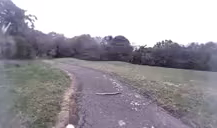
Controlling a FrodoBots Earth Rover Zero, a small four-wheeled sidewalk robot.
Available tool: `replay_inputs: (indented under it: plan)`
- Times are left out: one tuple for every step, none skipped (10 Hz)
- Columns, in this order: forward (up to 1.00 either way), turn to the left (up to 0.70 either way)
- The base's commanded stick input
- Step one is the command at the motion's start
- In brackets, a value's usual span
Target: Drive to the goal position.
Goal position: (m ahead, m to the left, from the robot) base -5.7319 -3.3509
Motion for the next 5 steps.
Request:
replay_inputs:
  plan:
    - [0.0,-0.85]
    - [0.0,-0.85]
    - [0.0,-0.85]
    - [0.0,-0.85]
    - [0.0,-0.85]
